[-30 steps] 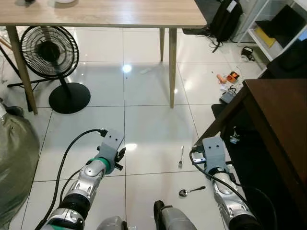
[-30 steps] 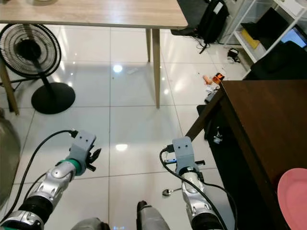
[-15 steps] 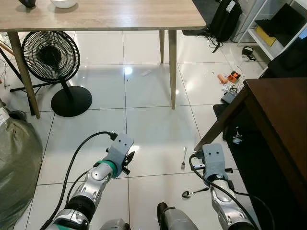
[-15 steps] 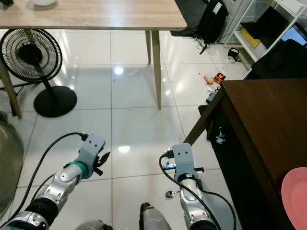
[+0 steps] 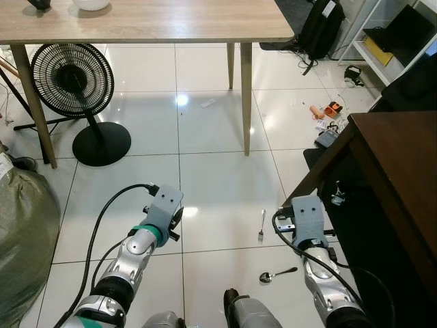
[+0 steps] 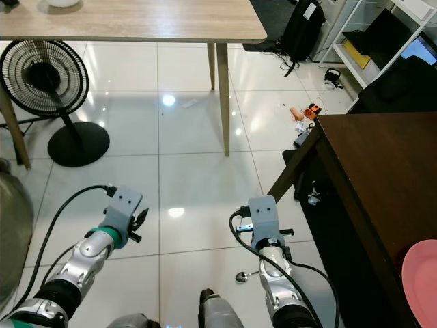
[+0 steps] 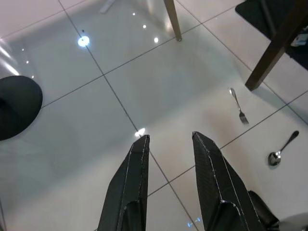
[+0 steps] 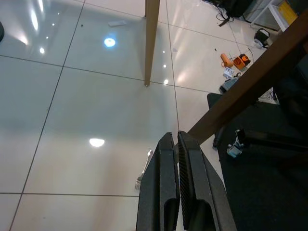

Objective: Setting the table

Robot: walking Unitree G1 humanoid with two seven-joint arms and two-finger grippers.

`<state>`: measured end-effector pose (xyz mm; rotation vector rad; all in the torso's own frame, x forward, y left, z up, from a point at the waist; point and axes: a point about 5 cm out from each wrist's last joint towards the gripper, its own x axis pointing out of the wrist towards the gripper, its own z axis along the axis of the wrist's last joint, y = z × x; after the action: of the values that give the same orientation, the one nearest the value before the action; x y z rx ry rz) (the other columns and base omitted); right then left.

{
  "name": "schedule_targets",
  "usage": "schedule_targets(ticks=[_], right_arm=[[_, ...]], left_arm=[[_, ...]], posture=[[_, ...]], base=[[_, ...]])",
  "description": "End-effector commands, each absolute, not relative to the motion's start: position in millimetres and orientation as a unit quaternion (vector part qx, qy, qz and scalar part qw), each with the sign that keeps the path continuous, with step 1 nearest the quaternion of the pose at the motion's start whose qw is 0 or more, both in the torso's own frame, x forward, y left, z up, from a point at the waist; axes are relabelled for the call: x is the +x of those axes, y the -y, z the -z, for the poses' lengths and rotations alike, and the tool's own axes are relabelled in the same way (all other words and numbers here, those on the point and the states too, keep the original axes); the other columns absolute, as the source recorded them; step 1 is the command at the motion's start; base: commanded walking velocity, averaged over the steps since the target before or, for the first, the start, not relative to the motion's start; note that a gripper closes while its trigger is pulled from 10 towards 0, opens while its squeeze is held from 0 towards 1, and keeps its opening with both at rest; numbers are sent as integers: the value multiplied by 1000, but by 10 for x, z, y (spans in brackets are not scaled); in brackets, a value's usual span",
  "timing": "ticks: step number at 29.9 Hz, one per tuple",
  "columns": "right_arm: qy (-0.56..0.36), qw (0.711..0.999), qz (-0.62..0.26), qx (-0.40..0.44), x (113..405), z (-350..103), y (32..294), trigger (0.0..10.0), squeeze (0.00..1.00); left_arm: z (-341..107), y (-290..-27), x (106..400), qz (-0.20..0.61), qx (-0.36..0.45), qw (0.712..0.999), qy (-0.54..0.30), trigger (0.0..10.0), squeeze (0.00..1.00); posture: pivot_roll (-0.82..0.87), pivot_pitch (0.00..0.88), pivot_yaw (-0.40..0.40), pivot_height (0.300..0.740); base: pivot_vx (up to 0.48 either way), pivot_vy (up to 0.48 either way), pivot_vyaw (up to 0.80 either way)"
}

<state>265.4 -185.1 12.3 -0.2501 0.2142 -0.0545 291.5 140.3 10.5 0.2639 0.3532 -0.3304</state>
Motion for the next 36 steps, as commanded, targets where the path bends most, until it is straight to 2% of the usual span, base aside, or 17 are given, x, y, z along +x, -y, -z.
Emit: schedule_targets(ticks=[1, 17, 27, 36], right_arm=[[-110, 986, 33, -121, 2628, -90, 1866, 10000, 0], [-111, 986, 31, -117, 2625, -84, 1879, 10000, 0], [-110, 986, -51, -117, 2623, -72, 1707, 10000, 0], [-106, 986, -59, -114, 2699, -103, 1637, 10000, 0]], left_arm=[[-63, -1424, 2883, 158, 131, 962, -180, 10000, 0], [-57, -1432, 2890, 143, 131, 964, -180, 10000, 0], [-32, -1511, 2844, 134, 141, 964, -179, 10000, 0], [-33, -1504, 2844, 132, 147, 965, -174, 10000, 0]], posture=[[59, 44, 27, 740], [60, 50, 17, 740], [84, 53, -7, 740], [98, 54, -17, 740]], base=[[0, 0, 0], [0, 0, 0], [0, 0, 0], [0, 0, 0]])
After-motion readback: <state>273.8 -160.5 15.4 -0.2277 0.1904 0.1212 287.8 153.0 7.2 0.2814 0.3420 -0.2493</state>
